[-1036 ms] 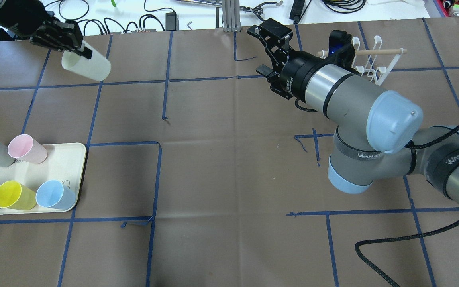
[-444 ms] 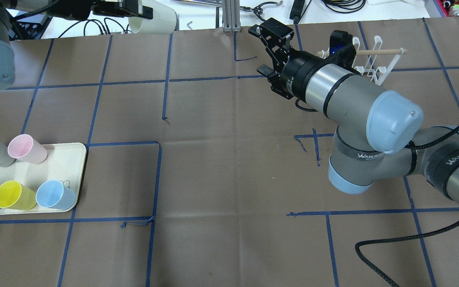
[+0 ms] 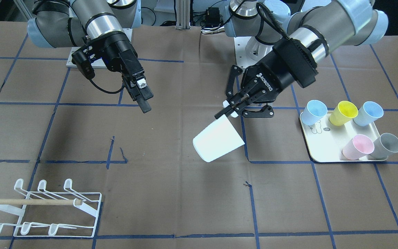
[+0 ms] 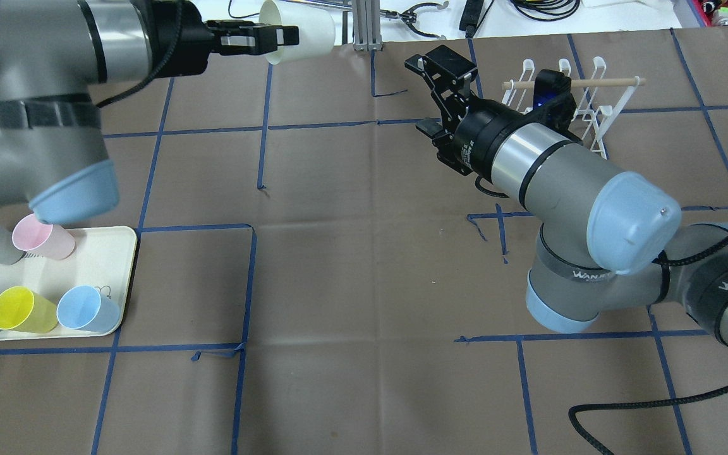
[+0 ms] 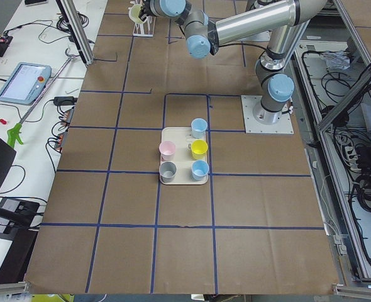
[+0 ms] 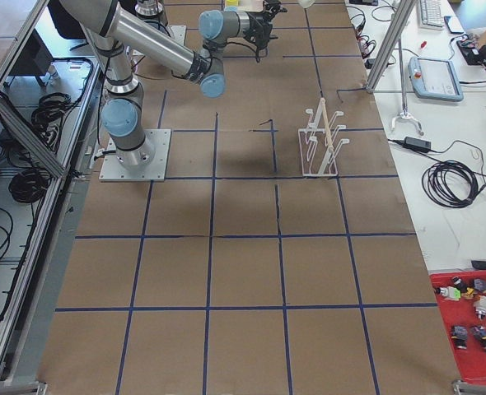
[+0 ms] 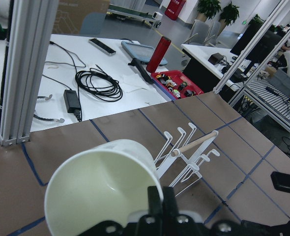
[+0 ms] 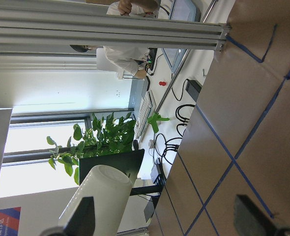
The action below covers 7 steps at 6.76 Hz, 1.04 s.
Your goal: Transfer IKEA cup to right arm and place on rack
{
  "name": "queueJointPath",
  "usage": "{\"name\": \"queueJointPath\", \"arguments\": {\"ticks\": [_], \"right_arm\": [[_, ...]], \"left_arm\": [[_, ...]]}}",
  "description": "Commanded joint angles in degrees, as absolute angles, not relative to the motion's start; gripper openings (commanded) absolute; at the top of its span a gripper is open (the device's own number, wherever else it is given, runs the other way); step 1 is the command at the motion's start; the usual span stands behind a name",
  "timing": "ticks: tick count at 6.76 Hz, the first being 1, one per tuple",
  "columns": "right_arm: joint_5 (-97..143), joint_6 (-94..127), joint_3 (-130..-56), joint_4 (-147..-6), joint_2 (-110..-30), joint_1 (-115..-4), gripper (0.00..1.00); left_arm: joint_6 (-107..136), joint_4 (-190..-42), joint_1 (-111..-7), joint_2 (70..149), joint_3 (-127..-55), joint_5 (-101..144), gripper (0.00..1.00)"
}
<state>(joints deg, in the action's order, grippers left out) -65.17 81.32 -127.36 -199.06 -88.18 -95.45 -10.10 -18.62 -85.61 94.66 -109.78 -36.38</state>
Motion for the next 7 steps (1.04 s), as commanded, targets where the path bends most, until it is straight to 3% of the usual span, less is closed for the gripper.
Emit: {"name": "queueJointPath", "arguments": {"ticks": [1,7], "right_arm": [[-68.03,81.73,-128.67,-198.29,-89.83,-95.54,1.0],[-68.03,93.69,-127.8,-194.77,-86.84,-97.81,0.98]], "left_arm": [[-3.52,-1.97,-88.93,94.31,-118.96,-36.56,0.0],[1.58,7.82,-92.02,95.45,-123.92,-36.74,0.0]]}}
